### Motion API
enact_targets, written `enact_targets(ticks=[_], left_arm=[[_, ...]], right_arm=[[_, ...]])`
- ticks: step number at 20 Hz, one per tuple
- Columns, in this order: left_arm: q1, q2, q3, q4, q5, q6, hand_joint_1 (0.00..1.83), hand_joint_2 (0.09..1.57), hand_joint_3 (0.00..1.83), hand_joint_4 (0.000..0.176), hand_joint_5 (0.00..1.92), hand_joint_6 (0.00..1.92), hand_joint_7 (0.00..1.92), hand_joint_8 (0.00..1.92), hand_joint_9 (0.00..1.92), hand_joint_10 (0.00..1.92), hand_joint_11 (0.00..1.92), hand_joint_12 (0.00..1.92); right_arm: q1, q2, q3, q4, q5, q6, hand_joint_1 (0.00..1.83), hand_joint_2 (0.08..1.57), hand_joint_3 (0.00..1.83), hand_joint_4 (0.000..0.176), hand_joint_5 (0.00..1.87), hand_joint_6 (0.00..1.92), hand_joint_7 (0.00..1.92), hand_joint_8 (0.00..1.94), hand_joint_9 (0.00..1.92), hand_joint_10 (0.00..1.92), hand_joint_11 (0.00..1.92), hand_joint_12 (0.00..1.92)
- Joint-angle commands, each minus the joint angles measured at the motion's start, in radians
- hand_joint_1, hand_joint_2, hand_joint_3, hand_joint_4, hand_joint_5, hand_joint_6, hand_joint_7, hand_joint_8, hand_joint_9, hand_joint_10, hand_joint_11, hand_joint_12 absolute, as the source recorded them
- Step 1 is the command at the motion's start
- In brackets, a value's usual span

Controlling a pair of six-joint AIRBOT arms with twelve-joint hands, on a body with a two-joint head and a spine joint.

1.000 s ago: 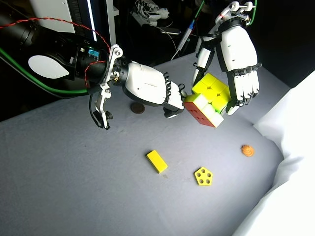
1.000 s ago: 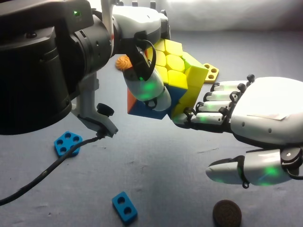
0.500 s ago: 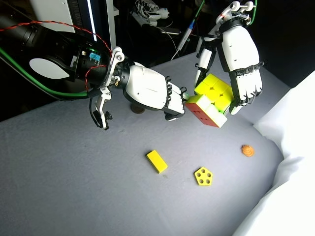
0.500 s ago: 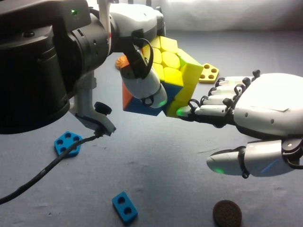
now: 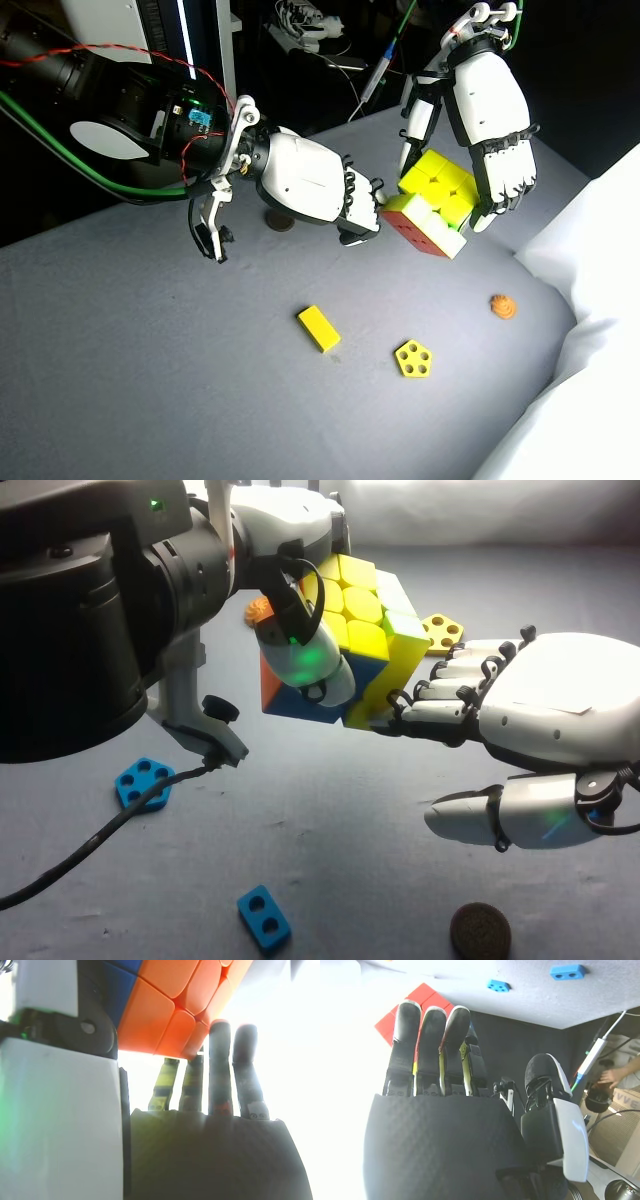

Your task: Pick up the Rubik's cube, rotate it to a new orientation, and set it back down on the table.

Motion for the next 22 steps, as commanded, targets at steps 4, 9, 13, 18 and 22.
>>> enact_targets(ticks=[4,9,13,18,22], left_arm=[[-0.023,0.004,-0.008,0.058,0.045,-0.014,1.17,1.43,0.0,0.0,0.44,1.75,0.4,1.9,0.35,1.91,0.09,1.92],[-0.023,0.004,-0.009,0.058,0.045,-0.015,1.03,1.41,0.0,0.0,0.53,1.67,0.43,1.86,0.21,1.85,0.1,1.92],[-0.023,0.004,-0.01,0.058,0.044,-0.016,1.0,1.44,0.01,0.0,0.49,1.73,0.39,1.92,0.17,1.91,0.08,1.92],[-0.023,0.004,-0.011,0.058,0.041,-0.018,0.98,1.45,0.0,0.01,0.45,1.76,0.41,1.92,0.18,1.92,0.09,1.92],[-0.022,0.004,-0.012,0.058,0.04,-0.018,1.0,1.43,0.0,0.006,0.47,1.72,0.44,1.89,0.19,1.9,0.09,1.92]], right_arm=[[0.018,-0.01,0.004,0.033,0.12,-0.023,0.0,1.28,0.0,0.0,0.15,0.01,0.18,1.66,0.14,1.92,0.09,1.92],[0.031,-0.025,0.004,0.087,0.121,-0.072,0.0,1.28,0.0,0.0,0.15,0.01,0.21,1.6,0.17,1.92,0.09,1.92],[0.04,-0.029,0.004,0.118,0.121,-0.093,0.0,1.28,0.0,0.0,0.17,0.01,0.2,1.6,0.16,1.92,0.1,1.92],[0.041,-0.038,0.008,0.177,0.123,-0.158,0.0,1.28,0.0,0.0,0.17,0.01,0.19,1.62,0.16,1.92,0.09,1.92],[0.041,-0.046,0.012,0.201,0.142,-0.18,0.0,1.28,0.0,0.0,0.15,0.0,0.18,1.6,0.14,1.92,0.08,1.92]])
